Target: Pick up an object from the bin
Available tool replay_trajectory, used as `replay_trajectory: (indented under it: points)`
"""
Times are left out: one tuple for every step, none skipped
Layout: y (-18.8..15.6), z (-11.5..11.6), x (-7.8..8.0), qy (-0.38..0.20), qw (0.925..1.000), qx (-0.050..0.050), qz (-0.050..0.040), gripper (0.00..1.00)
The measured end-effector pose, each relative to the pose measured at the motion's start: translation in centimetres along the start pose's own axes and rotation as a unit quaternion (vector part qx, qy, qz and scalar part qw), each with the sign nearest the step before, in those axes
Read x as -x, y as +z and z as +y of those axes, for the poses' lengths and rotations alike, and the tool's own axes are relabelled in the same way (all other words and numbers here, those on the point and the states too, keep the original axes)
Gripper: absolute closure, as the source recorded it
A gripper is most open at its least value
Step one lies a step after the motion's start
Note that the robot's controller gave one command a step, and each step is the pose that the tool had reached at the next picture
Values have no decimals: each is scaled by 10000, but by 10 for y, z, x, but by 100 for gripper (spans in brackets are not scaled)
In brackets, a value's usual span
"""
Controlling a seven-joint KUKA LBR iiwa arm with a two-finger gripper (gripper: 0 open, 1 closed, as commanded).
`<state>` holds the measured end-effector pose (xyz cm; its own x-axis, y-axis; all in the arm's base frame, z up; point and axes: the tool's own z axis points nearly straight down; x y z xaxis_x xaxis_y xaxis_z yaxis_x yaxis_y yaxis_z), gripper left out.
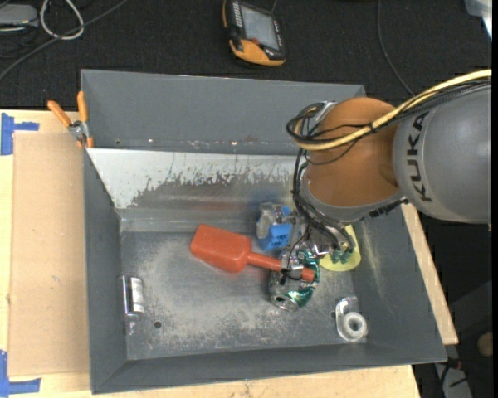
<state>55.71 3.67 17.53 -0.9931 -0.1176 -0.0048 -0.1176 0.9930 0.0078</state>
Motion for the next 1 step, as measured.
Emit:
replay_trajectory:
  points:
    - [20, -21, 17, 480, 9988, -25, 57, 0]
